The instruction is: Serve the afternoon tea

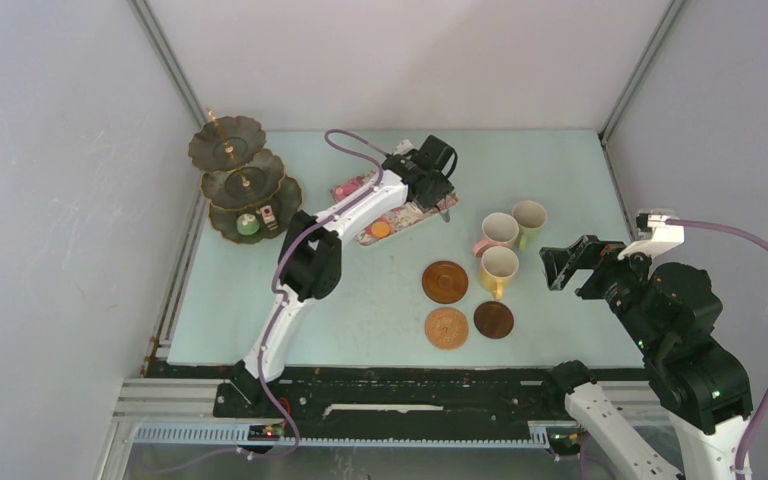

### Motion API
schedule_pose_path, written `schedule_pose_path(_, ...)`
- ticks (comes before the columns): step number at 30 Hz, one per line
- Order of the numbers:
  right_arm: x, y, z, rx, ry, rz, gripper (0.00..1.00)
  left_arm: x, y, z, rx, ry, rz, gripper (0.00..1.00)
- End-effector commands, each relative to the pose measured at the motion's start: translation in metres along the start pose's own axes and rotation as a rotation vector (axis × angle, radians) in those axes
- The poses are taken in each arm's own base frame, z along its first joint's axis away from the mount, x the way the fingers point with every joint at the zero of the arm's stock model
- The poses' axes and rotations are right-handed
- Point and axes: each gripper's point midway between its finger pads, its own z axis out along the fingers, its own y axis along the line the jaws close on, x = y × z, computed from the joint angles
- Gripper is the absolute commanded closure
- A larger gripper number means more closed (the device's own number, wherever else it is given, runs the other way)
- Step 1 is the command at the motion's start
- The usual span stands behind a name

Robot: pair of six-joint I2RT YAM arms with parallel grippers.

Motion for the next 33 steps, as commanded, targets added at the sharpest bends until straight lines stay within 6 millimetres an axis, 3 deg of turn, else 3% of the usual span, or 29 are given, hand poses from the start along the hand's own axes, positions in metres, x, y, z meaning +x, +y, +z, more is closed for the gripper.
schedule_pose_path(1,-0.004,-0.002,0.000,0.006,-0.021,-0.012,0.00,-0.007,-0.015,-0.001,0.045,-0.025,-0.037,0.51)
schedule_pose_path(8,-0.006,-0.003,0.000,0.017,-0.028,-0.011,0.00,-0.002,-0.009,0.006,0.029,-0.005,-0.011,0.52)
schedule_pose_path(18,-0.005,-0.004,0.000,0.022,-0.025,-0.014,0.00,-0.014,-0.024,-0.003,0.082,-0.023,0.036,0.69)
schedule_pose_path(23,-0.004,-0.005,0.001,0.026,-0.019,-0.012,0.00,-0.025,-0.035,-0.018,0.130,-0.036,0.084,0.76)
schedule_pose_path(33,-0.004,-0.001,0.003,0.009,-0.011,-0.002,0.00,-0.055,-0.047,-0.076,0.191,-0.097,0.231,0.82)
